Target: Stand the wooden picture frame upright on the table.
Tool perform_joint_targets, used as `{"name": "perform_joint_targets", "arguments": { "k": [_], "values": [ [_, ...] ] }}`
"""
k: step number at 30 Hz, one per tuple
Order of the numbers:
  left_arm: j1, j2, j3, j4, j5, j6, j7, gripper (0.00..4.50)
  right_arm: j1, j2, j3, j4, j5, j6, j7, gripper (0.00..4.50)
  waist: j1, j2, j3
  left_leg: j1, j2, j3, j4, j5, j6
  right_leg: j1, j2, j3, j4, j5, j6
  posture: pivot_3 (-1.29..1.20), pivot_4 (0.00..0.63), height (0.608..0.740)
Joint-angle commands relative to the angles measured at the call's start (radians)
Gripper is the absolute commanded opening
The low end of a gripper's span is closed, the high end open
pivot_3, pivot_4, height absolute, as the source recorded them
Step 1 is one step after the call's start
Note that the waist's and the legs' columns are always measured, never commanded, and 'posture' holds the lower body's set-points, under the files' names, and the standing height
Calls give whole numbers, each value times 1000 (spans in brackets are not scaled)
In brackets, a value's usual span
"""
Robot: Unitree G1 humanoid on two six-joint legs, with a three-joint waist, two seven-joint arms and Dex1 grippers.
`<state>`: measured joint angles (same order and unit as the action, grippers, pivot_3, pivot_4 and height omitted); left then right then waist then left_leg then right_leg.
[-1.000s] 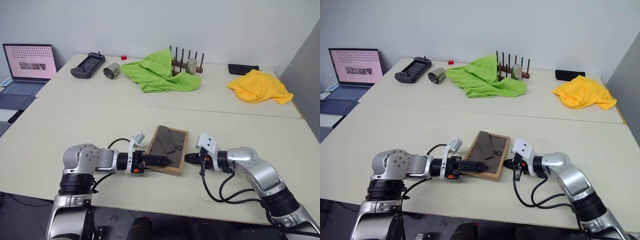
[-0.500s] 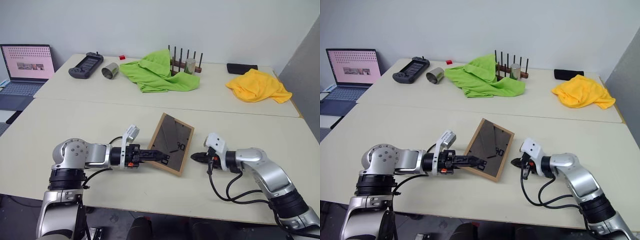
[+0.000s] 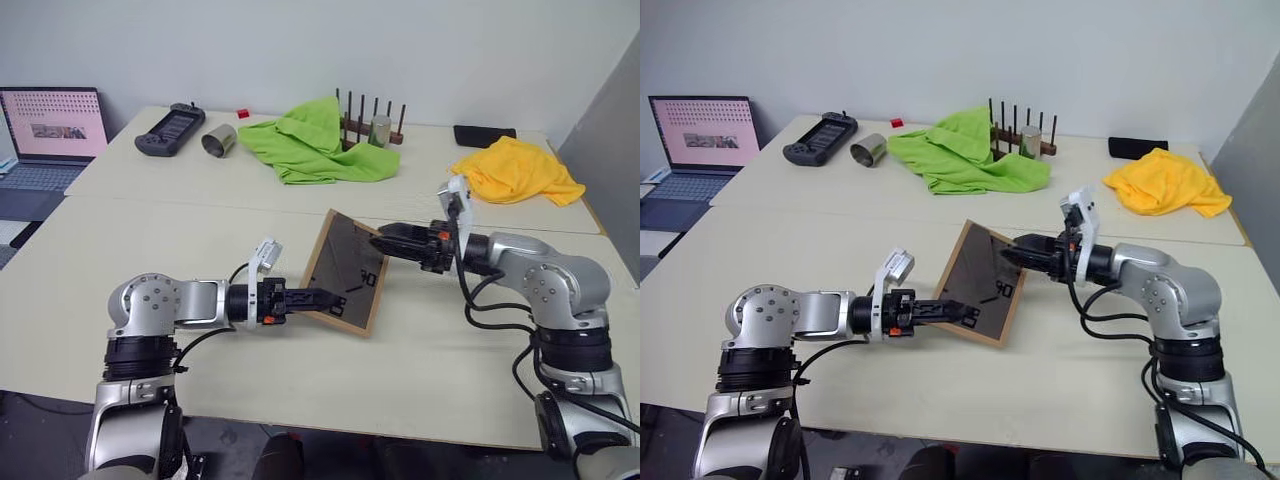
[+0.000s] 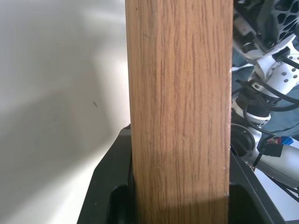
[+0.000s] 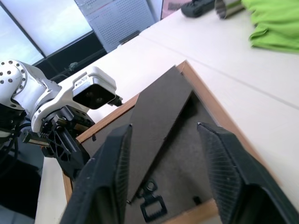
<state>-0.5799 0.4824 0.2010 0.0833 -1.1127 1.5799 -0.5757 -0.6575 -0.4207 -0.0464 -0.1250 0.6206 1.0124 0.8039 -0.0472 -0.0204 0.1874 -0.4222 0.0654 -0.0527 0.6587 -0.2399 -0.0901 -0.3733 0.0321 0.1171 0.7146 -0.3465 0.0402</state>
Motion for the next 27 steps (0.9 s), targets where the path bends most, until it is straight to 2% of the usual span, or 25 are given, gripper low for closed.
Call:
{"name": "perform_joint_targets", "arguments": {
  "k": [1, 6, 9, 17, 20, 24, 27],
  "values": [
    [-23, -17, 29, -37, 2, -34, 4, 1292, -40, 33, 69, 13, -22, -35, -12, 3281, -1, 0, 0, -1, 0, 0, 0, 0, 0, -1, 0, 0, 0, 0, 0, 0, 150, 740],
    [-26, -25, 40, -42, 8, -38, 6, 1292, -52, 43, 97, 56, -57, -80, -24, 4422, -3, 0, 0, -2, 0, 0, 0, 0, 0, -2, 0, -1, 0, 0, 0, 0, 150, 740],
    [-21, -29, 45, -52, 7, -33, 9, 1292, -54, 53, 104, 45, -38, -75, -14, 4422, -3, 0, 0, -2, 0, 0, 0, 0, 0, -2, 0, -1, -1, 0, 0, 0, 150, 740],
    [-8, -37, 60, -57, 17, -22, 20, 1292, -40, 65, 37, -75, 189, 104, 34, 4422, -4, 0, 0, -3, 0, -2, 0, 0, 0, -2, 0, -2, -1, 0, 0, 0, 150, 740],
    [-3, -40, 66, -62, 14, -10, 20, 1292, -29, 34, 11, -76, 223, 139, 38, 4422, -4, 0, 0, -3, 0, -2, 0, 0, 0, -1, -1, -2, -1, 0, 0, 0, 150, 740],
    [-21, -76, 124, -27, -9, 22, 44, 1292, 11, -42, 10, -70, 174, 98, 37, 4422, -2, 0, 0, -3, 0, -2, 0, 0, 0, -1, -1, -2, -1, 0, 0, 0, 150, 740],
    [-11, -63, 118, -27, -40, 34, 43, 1292, 44, -114, -15, -69, 172, 80, 54, 4422, -2, 0, 0, -4, 0, -1, 0, 0, 0, -1, -1, -2, -2, 0, 0, 0, 150, 740]
  ]
}}
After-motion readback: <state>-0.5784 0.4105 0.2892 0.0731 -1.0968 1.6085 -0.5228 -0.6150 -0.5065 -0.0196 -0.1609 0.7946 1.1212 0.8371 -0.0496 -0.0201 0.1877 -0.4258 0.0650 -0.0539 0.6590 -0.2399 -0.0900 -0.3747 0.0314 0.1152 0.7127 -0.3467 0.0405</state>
